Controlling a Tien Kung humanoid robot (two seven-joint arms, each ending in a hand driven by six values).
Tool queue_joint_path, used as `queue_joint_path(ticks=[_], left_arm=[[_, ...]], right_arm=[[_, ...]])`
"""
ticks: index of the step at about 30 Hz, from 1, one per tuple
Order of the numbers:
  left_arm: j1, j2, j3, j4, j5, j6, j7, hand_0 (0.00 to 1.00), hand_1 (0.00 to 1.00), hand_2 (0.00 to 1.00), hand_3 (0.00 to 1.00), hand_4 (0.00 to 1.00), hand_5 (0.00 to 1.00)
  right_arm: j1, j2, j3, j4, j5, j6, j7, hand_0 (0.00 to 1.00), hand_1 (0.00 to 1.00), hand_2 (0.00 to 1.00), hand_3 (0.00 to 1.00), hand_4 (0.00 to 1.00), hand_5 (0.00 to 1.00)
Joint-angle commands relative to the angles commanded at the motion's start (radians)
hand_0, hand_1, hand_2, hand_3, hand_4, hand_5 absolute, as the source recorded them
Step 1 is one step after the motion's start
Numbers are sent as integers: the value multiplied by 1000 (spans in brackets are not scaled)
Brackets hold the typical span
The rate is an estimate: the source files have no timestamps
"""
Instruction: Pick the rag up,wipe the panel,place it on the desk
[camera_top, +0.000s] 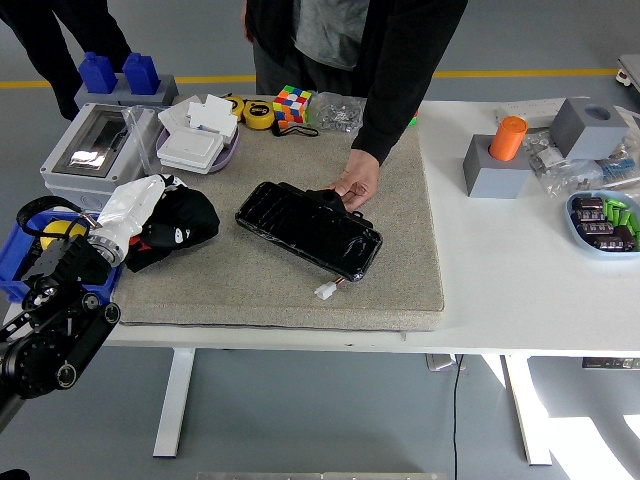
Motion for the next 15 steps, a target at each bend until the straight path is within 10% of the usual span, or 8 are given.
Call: queue_joint_path(ticks=[8,15], left_arm=[[-16,11,58,-138,-64,17,-18,253,390,474,557,714,2],[-79,-58,117,-64,-96,17,-18,255,385,470,557,716,2]], right_arm=[[0,-1,1,-2,-3,0,0,590,607,558,543,941,383],[3,-3,-11,-1,2,-1,1,590,607,558,543,941,383]])
